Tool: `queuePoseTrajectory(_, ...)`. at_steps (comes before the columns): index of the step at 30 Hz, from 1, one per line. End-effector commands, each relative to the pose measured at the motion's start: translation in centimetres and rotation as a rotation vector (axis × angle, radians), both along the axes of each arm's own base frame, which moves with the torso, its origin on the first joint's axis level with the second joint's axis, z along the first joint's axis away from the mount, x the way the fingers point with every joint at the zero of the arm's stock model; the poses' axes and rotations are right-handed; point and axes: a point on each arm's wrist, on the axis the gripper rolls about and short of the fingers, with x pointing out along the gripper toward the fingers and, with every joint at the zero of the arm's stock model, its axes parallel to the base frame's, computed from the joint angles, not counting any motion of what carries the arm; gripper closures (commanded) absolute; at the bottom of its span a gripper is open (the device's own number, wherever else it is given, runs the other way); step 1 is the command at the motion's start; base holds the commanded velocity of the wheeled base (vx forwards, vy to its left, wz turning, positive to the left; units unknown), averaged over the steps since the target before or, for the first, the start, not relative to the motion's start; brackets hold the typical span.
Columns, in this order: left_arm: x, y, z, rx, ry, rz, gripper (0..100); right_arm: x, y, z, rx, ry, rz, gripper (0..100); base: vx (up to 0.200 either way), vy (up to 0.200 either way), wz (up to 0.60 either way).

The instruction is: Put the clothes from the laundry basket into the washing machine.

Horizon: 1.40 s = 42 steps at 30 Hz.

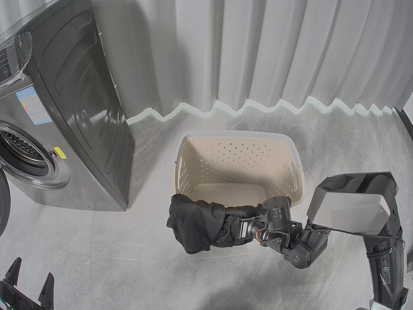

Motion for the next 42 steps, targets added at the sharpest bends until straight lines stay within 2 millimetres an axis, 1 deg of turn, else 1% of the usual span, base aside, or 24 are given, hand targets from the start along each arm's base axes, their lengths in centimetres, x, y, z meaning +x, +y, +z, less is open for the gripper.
queuePoseTrajectory(1, 0.0, 0.0, -0.5, -0.002, 0.005, 0.000, 0, -0.6, 0.0, 1.4, 0.009, -0.020, -0.001, 100, 0.000, 0.000, 0.00)
queuePoseTrajectory(4, 0.0, 0.0, -0.5, -0.001, 0.005, 0.000, 0, -1.8, 0.1, 2.8, 0.020, -0.035, -0.002, 100, 0.000, 0.000, 0.00)
queuePoseTrajectory(5, 0.0, 0.0, -0.5, -0.001, 0.005, 0.000, 0, -1.9, 0.1, 3.0, 0.022, -0.037, 0.000, 100, 0.000, 0.000, 0.00)
queuePoseTrajectory(7, 0.0, 0.0, -0.5, -0.001, 0.005, 0.000, 0, -2.8, -0.2, 4.4, 0.037, -0.055, 0.005, 100, 0.000, 0.000, 0.00)
queuePoseTrajectory(11, 0.0, 0.0, -0.5, -0.001, 0.005, 0.002, 0, -4.1, -0.8, 7.0, 0.057, -0.089, 0.011, 100, 0.000, 0.000, 0.00)
queuePoseTrajectory(16, 0.0, 0.0, -0.5, -0.001, 0.005, 0.002, 0, -5.6, -1.5, 9.7, 0.078, -0.136, 0.025, 100, 0.000, 0.000, 0.00)
queuePoseTrajectory(19, 0.0, 0.0, -0.5, -0.001, 0.005, 0.000, 0, -6.6, -2.0, 11.1, 0.070, -0.179, 0.043, 100, 0.000, 0.000, 0.00)
queuePoseTrajectory(22, 0.0, 0.0, -0.5, 0.001, 0.005, -0.001, 0, -8.1, -3.0, 12.9, 0.065, -0.233, 0.065, 100, 0.000, 0.000, 0.00)
queuePoseTrajectory(23, 0.0, 0.0, -0.5, -0.001, 0.005, -0.001, 0, -8.3, -3.1, 13.2, 0.066, -0.241, 0.068, 100, 0.000, 0.000, 0.00)
queuePoseTrajectory(28, 0.0, 0.0, -0.5, 0.001, 0.006, -0.001, 0, -10.6, -3.6, 16.8, 0.126, -0.369, 0.110, 100, 0.000, 0.000, 0.00)
queuePoseTrajectory(29, 0.0, 0.0, -0.5, -0.001, 0.005, -0.001, 0, -10.7, -3.6, 16.9, 0.129, -0.373, 0.111, 100, 0.000, 0.000, 0.00)
queuePoseTrajectory(30, 0.0, 0.0, -0.5, -0.001, 0.006, -0.001, 0, -11.2, -3.9, 17.5, 0.152, -0.402, 0.113, 100, 0.000, 0.000, 0.00)
queuePoseTrajectory(33, 0.0, 0.0, -0.5, 0.002, 0.007, -0.001, 0, -11.6, -4.3, 18.8, 0.202, -0.481, 0.124, 100, 0.000, 0.000, 0.00)
queuePoseTrajectory(36, 0.0, 0.0, -0.5, -0.002, 0.006, -0.001, 0, -11.7, -4.7, 19.1, 0.166, -0.525, 0.137, 100, 0.000, 0.000, 0.00)
queuePoseTrajectory(37, 0.0, 0.0, -0.5, 0.001, 0.006, -0.001, 0, -12.1, -4.9, 19.6, 0.154, -0.551, 0.146, 100, 0.000, 0.000, 0.00)
queuePoseTrajectory(42, 0.0, 0.0, -0.5, -0.001, 0.005, -0.001, 0, -13.0, -4.9, 20.8, 0.179, -0.598, 0.159, 100, 0.000, 0.000, 0.00)
